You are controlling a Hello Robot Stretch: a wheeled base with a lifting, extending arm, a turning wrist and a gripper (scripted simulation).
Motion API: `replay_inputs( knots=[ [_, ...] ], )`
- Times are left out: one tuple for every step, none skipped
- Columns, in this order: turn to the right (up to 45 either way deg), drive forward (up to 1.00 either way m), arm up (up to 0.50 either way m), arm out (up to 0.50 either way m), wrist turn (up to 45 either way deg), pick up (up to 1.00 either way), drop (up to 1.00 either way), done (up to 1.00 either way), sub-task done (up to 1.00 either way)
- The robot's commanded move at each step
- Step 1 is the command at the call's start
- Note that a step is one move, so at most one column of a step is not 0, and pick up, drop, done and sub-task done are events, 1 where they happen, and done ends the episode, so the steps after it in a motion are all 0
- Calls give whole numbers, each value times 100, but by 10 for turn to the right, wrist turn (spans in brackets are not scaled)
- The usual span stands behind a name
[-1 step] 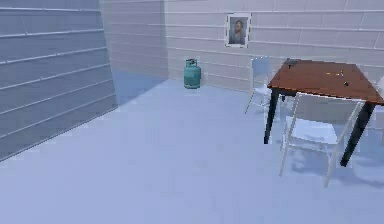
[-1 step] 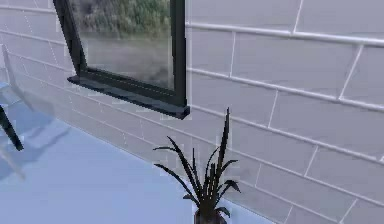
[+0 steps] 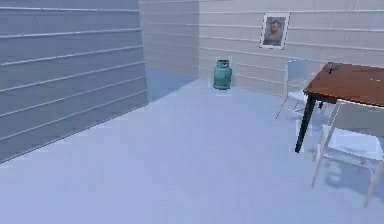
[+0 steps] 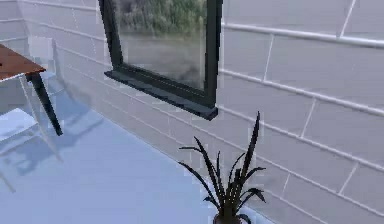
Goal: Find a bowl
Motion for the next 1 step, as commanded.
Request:
replay_inputs(
  knots=[
    [0, 10, 0, 0, 0, 0, 0, 0, 0]
  ],
)
